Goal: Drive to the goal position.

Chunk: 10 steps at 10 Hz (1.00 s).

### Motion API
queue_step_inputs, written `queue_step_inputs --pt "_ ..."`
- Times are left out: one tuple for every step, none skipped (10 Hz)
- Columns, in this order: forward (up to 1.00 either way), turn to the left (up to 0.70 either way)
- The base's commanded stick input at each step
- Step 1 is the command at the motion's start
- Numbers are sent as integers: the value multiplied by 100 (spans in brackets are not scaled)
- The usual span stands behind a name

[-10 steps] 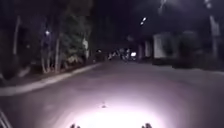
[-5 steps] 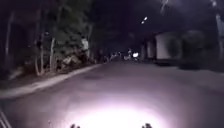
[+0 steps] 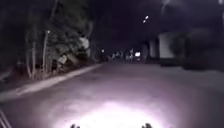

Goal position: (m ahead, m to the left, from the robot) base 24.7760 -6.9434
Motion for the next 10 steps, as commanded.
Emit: queue_step_inputs --pt "85 0" --pt "85 0" --pt "85 0" --pt "85 0" --pt "85 0" --pt "85 0" --pt "85 0" --pt "85 -28" --pt "85 -34" --pt "85 -28"
